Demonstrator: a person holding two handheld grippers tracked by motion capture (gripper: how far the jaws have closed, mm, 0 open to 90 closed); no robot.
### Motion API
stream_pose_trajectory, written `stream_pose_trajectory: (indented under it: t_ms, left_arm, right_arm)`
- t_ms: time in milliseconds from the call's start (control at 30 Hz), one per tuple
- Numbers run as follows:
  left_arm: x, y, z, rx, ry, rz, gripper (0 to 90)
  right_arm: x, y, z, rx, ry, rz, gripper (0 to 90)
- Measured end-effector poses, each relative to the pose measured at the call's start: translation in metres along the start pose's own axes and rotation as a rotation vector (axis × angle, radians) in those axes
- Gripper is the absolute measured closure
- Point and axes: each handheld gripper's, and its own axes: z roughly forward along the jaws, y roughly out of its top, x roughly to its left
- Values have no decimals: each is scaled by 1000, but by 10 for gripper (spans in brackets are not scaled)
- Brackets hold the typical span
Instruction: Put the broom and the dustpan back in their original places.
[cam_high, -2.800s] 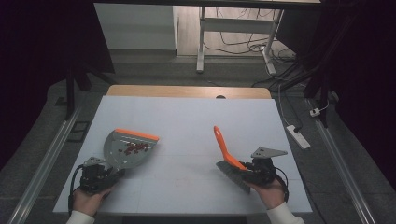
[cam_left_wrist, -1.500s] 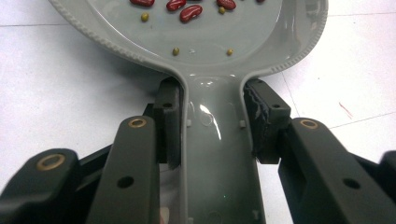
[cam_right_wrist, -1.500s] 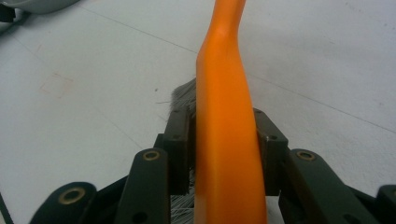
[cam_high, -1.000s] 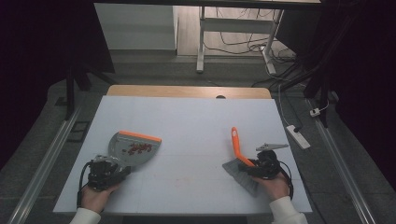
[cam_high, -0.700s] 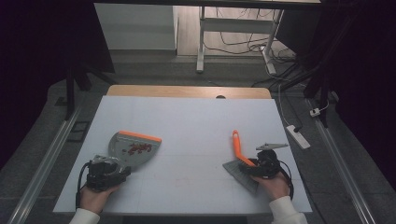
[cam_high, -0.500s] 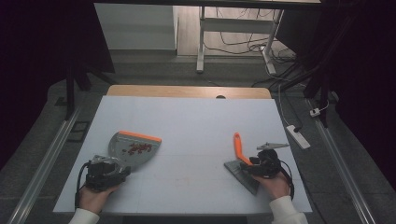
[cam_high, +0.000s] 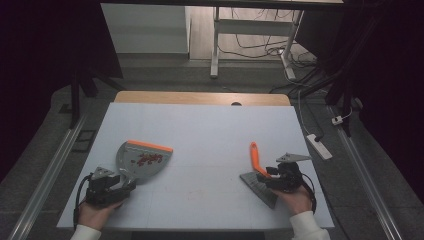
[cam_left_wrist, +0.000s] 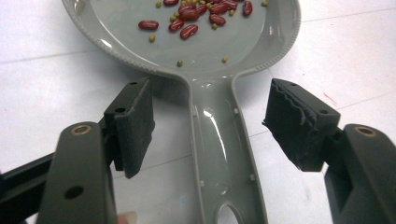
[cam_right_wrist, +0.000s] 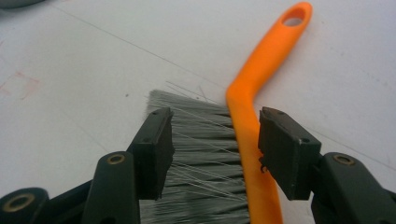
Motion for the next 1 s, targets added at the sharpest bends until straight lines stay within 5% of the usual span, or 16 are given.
stream_pose_trajectory:
  t_ms: [233, 467, 1000]
  left_arm:
    - [0, 3, -4, -18, -39, 55, 365]
    - [-11, 11, -5, -61, -122, 165, 366]
    - [-39, 39, 26, 23, -245, 339, 362]
  right_arm:
    - [6, 2, -1, -25, 32, -48, 445]
    - [12, 2, 1, -35, 56, -86, 448]
    - [29, 4, 4, -44, 93, -155, 461]
